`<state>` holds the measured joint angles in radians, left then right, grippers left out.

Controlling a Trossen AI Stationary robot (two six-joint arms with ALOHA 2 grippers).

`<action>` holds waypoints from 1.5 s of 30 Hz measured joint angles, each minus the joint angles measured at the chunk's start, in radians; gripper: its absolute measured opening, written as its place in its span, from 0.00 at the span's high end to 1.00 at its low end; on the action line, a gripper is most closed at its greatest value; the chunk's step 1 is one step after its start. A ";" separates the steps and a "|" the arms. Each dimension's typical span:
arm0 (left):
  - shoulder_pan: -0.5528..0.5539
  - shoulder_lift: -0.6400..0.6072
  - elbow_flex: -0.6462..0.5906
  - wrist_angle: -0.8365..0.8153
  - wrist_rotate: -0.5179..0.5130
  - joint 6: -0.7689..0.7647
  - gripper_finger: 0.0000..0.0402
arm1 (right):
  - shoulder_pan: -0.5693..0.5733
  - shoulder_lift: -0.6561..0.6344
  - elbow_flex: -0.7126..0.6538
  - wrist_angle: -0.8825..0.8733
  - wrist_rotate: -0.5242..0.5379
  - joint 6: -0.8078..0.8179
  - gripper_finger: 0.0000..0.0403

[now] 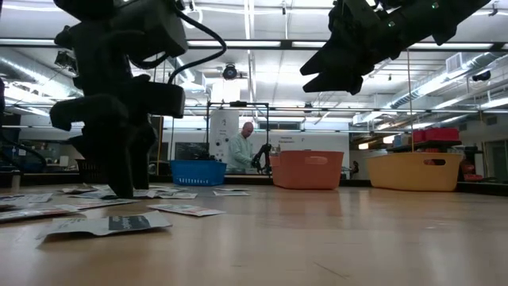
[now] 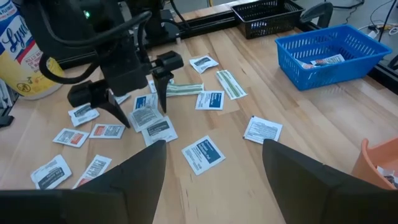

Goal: Pick & Place First Aid Supplies
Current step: Put the towelette pack into the orange bin

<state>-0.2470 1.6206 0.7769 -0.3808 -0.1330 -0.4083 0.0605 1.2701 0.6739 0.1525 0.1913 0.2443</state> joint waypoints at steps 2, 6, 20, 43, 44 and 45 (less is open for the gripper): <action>0.000 0.013 0.010 -0.006 0.003 0.000 0.15 | 0.000 0.000 0.000 -0.004 0.000 0.000 0.34; 0.000 0.027 0.029 -0.034 0.005 0.000 0.15 | 0.000 0.000 0.000 -0.005 0.000 0.000 0.34; 0.002 0.031 0.048 -0.053 0.035 0.001 0.37 | 0.000 0.000 0.000 -0.005 0.000 -0.024 0.34; 0.001 -0.022 0.049 -0.065 0.066 0.000 0.55 | 0.000 0.000 0.000 -0.001 0.001 -0.021 0.34; 0.001 -0.027 0.049 -0.066 0.066 0.000 0.55 | 0.000 0.000 0.000 0.002 0.000 -0.020 0.34; 0.001 -0.032 0.049 -0.065 0.066 0.001 0.55 | 0.000 0.000 0.000 0.006 0.000 -0.018 0.34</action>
<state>-0.2459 1.5888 0.8257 -0.4456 -0.0668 -0.4074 0.0605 1.2701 0.6739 0.1587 0.1913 0.2265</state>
